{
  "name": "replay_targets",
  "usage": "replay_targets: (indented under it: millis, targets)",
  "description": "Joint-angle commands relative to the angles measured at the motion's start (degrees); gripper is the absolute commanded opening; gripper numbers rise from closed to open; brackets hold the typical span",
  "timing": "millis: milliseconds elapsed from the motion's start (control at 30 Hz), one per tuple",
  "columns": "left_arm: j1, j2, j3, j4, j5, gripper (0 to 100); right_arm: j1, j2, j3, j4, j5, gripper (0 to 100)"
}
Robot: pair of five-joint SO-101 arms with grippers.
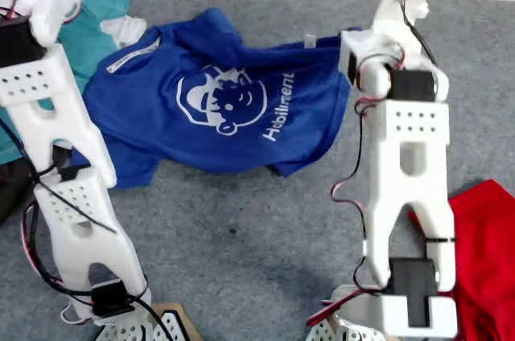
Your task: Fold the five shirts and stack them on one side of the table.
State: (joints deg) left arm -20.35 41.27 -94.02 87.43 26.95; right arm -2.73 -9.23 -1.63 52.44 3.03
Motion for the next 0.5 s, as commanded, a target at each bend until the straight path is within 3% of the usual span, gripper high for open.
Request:
replay_targets:
  millis: [0,200,467]
  targets:
    - [2.2,-4.5,-1.4,7.2,0.3,10,0.5,-2.2,3.2,-3.7,-0.1,18.7]
    - [-1.5,-0.4,-1.4,7.6,0.4,11,1.5,7.0,0.9,-5.1,3.3,23.5]
    - [-1.7,4.7,-1.4,7.7,0.4,11,1.6,24.7,-17.0,-3.7,4.1,27.2]
